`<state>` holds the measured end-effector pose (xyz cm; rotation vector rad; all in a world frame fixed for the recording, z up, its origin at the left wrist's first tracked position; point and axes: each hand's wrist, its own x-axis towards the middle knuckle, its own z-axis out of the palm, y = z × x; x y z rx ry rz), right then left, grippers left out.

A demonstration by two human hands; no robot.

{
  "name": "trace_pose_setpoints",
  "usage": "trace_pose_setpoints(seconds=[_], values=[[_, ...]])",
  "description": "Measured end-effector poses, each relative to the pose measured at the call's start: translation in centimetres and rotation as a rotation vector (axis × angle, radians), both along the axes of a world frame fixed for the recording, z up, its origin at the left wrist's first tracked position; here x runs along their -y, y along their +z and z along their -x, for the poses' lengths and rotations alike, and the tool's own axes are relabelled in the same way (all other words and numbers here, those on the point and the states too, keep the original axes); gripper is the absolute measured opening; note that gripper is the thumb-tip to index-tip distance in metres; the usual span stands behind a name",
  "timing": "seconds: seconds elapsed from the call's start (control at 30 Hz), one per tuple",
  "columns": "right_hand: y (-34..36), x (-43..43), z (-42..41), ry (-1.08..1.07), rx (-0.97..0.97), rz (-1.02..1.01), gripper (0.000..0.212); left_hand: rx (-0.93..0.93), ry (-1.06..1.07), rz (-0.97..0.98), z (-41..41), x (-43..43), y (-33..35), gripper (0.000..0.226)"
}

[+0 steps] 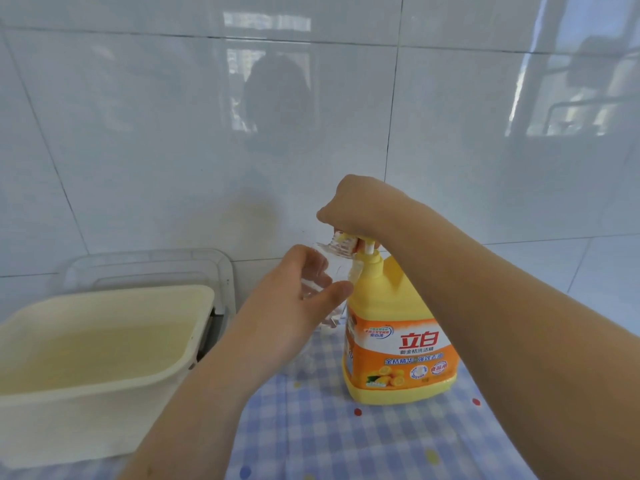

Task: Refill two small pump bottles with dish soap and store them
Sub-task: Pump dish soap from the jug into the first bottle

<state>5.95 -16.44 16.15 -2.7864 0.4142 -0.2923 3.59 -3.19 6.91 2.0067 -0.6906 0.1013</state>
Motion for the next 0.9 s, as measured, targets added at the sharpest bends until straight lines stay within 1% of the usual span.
trace_pose_setpoints(seconds=[0.47,0.6,0.7,0.9], values=[[-0.2,-0.2,0.0,-0.025,-0.018,-0.028,0.027,0.058,0.009,-0.055,-0.4,-0.3,0.1,0.030],[-0.7,0.2,-0.4,-0.022,-0.004,-0.040,0.027,0.037,-0.007,-0.062,-0.5,-0.4,0.1,0.030],[-1.7,0.3,-1.0,-0.027,0.011,-0.024,0.026,0.032,-0.028,-0.107,-0.7,-0.6,0.1,0.028],[-2.1,0.3,-1.0,-0.029,0.027,-0.031,0.020,-0.026,-0.066,-0.124,-0.5,-0.7,0.4,0.027]])
